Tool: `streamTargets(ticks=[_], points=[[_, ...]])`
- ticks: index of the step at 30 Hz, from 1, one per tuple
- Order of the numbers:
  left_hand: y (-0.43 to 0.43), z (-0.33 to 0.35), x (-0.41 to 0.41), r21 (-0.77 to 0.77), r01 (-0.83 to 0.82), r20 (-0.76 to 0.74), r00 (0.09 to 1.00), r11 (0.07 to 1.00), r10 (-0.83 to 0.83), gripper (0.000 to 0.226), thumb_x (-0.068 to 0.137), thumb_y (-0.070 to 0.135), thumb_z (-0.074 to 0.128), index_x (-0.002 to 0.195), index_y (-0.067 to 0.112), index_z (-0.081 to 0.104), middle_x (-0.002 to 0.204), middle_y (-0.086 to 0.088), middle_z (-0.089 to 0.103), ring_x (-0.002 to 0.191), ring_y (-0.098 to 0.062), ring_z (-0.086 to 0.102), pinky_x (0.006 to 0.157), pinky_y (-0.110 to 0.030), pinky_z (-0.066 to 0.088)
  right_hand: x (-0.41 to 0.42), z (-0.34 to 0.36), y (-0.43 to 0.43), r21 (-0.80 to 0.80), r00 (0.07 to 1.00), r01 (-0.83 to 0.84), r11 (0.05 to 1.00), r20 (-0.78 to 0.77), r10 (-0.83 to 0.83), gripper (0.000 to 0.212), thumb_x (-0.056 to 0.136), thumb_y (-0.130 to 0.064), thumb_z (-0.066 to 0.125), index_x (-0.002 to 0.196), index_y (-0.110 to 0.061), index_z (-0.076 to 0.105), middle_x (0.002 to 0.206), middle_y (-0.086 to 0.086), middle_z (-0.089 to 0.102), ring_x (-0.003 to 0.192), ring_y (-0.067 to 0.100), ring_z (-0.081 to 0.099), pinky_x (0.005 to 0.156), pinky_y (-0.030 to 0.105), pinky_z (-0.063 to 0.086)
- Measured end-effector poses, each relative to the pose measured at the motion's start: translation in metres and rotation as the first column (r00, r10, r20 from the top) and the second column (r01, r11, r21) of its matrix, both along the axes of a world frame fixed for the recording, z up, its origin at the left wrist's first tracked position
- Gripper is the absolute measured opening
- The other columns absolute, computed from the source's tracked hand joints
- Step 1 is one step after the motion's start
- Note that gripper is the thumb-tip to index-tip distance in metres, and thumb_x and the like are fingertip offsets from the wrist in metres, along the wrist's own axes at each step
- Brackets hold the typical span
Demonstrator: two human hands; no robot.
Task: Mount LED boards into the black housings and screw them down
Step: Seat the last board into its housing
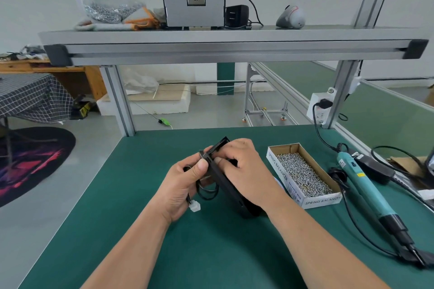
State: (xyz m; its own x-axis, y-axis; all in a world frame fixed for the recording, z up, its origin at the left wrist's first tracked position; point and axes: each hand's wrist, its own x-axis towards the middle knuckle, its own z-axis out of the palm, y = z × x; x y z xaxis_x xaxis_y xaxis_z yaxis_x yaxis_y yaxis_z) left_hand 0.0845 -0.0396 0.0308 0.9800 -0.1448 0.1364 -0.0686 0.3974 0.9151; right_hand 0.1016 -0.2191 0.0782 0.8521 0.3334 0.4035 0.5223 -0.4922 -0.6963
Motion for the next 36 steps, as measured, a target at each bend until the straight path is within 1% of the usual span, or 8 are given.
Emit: streamTargets(ticks=[5,11,14,18,23,27,31,36], points=[[-0.004,0.000,-0.001,0.042,0.004,-0.021,1.000,0.999,-0.003,0.085,0.071,0.050,0.095,0.140,0.009,0.068,0.130,-0.025,0.069,0.115,-0.033,0.063,0.105,-0.051,0.047,0.007,-0.006,-0.003,-0.042,0.997,-0.011,0.999,-0.076,0.008,0.017,0.102,-0.022,0.065,0.090,-0.017,0.075,0.110,-0.012,0.065,0.126,0.019,0.045,0.111,0.043,0.038],[-0.006,0.001,-0.001,0.039,-0.003,-0.011,1.000,0.999,0.003,0.081,0.074,0.055,0.093,0.141,0.015,0.068,0.131,-0.019,0.072,0.117,-0.028,0.067,0.099,-0.040,0.054,0.012,-0.012,-0.004,-0.085,0.999,-0.031,0.996,-0.042,0.028,0.022,0.106,-0.025,0.060,0.106,-0.019,0.082,0.120,0.000,0.063,0.128,0.026,0.048,0.111,0.046,0.039],[-0.006,-0.002,-0.001,0.029,-0.006,-0.016,1.000,1.000,0.006,0.065,0.087,0.046,0.082,0.140,0.011,0.067,0.133,-0.028,0.068,0.123,-0.039,0.065,0.111,-0.055,0.047,0.011,-0.012,-0.009,-0.123,0.997,0.009,0.992,0.074,0.000,0.017,0.102,-0.028,0.065,0.106,-0.032,0.080,0.112,-0.015,0.068,0.117,0.011,0.053,0.106,0.037,0.040],[-0.002,-0.004,-0.001,0.003,0.003,-0.039,0.999,1.000,-0.003,0.063,0.089,0.045,0.077,0.137,0.007,0.068,0.136,-0.031,0.066,0.128,-0.045,0.065,0.109,-0.051,0.054,0.012,-0.014,-0.026,0.176,0.996,0.092,0.980,-0.032,-0.088,0.020,0.100,-0.025,0.067,0.114,-0.036,0.075,0.114,-0.027,0.070,0.114,-0.009,0.059,0.094,0.012,0.042],[-0.002,-0.003,0.000,0.001,0.036,-0.048,0.998,0.999,-0.036,0.089,0.079,0.055,0.087,0.147,0.006,0.058,0.136,-0.026,0.068,0.124,-0.040,0.067,0.102,-0.048,0.058,0.026,-0.015,-0.062,-0.291,0.956,0.055,0.955,-0.261,-0.134,0.058,0.106,-0.053,0.053,0.156,-0.023,0.048,0.150,-0.006,0.058,0.139,0.016,0.053,0.113,0.035,0.041],[0.003,-0.005,0.002,-0.022,-0.026,-0.061,0.998,0.999,0.025,0.081,0.082,0.054,0.082,0.141,0.002,0.062,0.129,-0.024,0.071,0.115,-0.036,0.072,0.098,-0.047,0.060,0.028,-0.019,-0.074,-0.188,0.947,-0.025,0.982,-0.319,-0.037,0.024,0.100,-0.045,0.067,0.110,-0.024,0.072,0.098,-0.003,0.074,0.092,0.019,0.068,0.083,0.039,0.051],[-0.001,-0.005,0.003,-0.042,-0.059,-0.110,0.992,0.997,0.054,0.083,0.082,0.068,0.070,0.129,-0.001,0.070,0.130,-0.025,0.072,0.112,-0.031,0.075,0.088,-0.037,0.063,0.028,-0.020,-0.082,0.055,0.914,0.046,0.997,-0.406,-0.020,0.026,0.094,-0.037,0.079,0.088,-0.014,0.069,0.078,0.000,0.066,0.069,0.012,0.057,0.067,0.033,0.040],[0.001,-0.005,0.007,-0.045,-0.008,-0.136,0.991,0.999,0.002,0.062,0.101,0.056,0.056,0.137,0.007,0.069,0.140,-0.023,0.067,0.132,-0.036,0.064,0.107,-0.042,0.055,0.022,-0.020,-0.084,0.309,0.840,0.010,0.951,-0.518,0.159,0.034,0.084,-0.044,0.074,0.071,-0.020,0.053,0.072,-0.001,0.052,0.065,0.017,0.045,0.058,0.031,0.030]])
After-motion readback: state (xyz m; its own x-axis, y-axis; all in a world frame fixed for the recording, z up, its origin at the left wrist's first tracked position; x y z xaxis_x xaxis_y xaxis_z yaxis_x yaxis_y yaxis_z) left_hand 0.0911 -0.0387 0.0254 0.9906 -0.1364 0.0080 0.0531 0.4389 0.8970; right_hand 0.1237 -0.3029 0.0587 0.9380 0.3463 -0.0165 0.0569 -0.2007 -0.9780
